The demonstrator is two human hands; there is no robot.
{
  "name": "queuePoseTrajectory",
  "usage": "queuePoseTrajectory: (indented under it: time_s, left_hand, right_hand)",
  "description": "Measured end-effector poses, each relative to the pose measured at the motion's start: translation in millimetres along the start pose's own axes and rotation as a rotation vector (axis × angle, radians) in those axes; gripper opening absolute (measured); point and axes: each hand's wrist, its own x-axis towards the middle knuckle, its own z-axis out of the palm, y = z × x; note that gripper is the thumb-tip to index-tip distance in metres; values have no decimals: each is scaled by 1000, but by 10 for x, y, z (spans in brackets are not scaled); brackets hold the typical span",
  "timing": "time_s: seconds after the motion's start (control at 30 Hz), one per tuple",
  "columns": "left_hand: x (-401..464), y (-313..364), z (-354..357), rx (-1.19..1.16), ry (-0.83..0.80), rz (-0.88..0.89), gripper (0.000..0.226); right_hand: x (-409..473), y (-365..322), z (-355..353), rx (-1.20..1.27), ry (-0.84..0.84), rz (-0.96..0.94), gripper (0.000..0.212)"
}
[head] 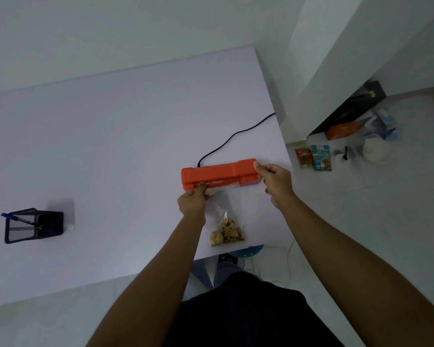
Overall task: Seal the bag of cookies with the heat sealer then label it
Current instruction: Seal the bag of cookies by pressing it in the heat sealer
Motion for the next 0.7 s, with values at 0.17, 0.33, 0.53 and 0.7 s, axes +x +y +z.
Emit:
queuePoseTrajectory:
  time_s: [0.17,0.33,0.53,0.7]
  left_hand:
    - [-16,0,-3,-1,-6,3,24]
    - [-23,4,-10,-9,-3,-2,23]
    - [-43,27,9,-8,8,-12,21]
    - [-35,26,17,-3,8,-13,20]
  right_hand:
    - [-27,6,6,11,6,-5,33]
    - [-40,18,19,9,18,-9,35]
    - [-23,45,13,16,23,5,39]
    - [-22,61,32,25,37,-9,39]
